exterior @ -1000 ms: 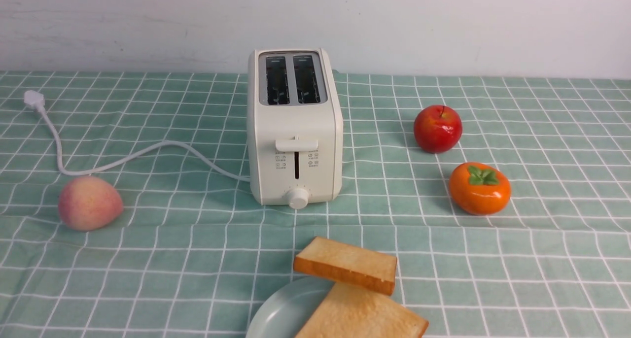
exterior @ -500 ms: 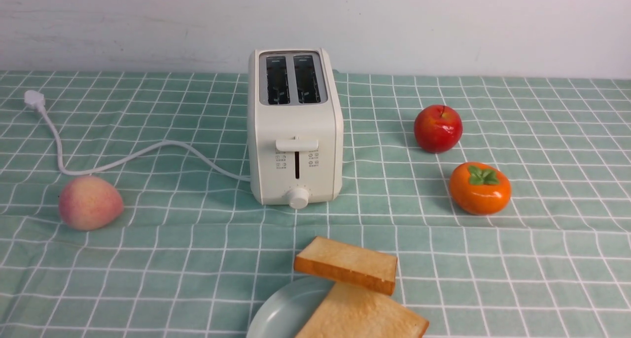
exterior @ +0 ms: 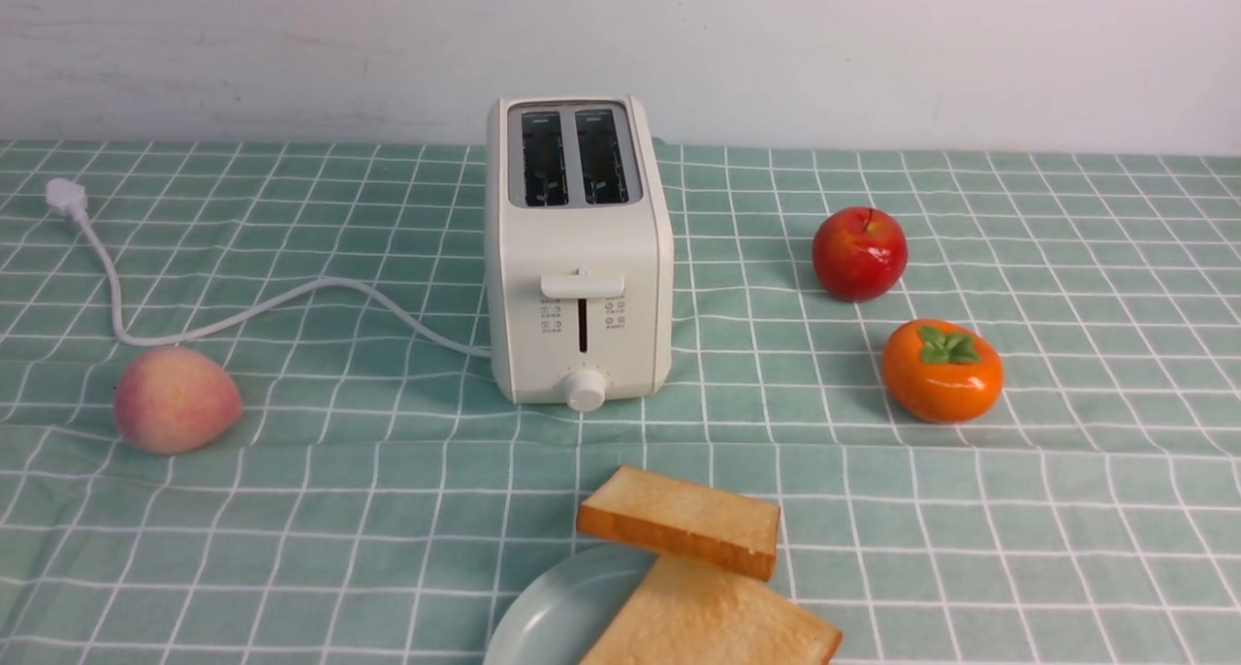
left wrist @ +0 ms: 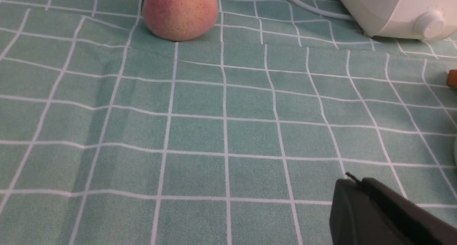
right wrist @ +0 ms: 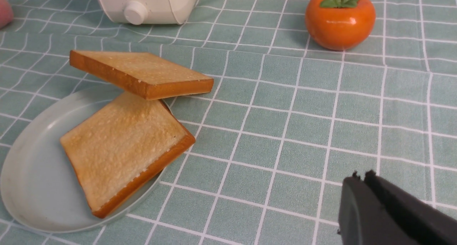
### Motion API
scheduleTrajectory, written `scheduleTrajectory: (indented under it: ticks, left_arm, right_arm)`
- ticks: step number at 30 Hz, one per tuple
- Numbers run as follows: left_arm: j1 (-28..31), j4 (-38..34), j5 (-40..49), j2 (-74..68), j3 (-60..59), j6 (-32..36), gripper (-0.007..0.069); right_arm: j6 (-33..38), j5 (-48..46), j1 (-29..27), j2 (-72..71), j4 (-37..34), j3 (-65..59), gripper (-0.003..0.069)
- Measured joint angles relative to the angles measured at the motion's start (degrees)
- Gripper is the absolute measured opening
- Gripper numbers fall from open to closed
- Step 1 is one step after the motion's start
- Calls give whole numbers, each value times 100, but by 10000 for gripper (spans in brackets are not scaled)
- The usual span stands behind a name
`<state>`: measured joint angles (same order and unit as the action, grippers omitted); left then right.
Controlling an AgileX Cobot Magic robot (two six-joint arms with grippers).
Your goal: Take toasted bread from bread machine on blue coffee table place on plate.
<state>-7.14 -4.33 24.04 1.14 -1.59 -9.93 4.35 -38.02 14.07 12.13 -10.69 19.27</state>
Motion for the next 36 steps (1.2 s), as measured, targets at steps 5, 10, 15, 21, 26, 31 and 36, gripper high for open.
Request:
scheduleTrajectory:
  ticks: [5,10,15,21,26,31,36]
  left_arm:
    - [-291,-23,-11,0,0,14,-10]
    - [-199,-24,-16,0,0,16,-3]
    - [-24,-24,-17,0,0,21,0]
    - [25,-24,-23,0,0,21,6]
    - [25,-24,-23,0,-1,21,13]
    - [25,-24,-24,0,-1,21,17]
    - [25,-24,-29,0,-1,21,21]
  right_arm:
    - [0,-6,0,0,0,0,15]
    - [0,-6,0,0,0,0,20]
    - [0,-13,0,0,-12,0,25]
    - [0,-28,-111,-188,-18,-5,36]
    - [0,-28,-925,-792,-57,-5,40]
    - [0,-28,-1732,-1219,-57,-5,48]
    - [0,-20,-2122,-1278,-62,-41,55]
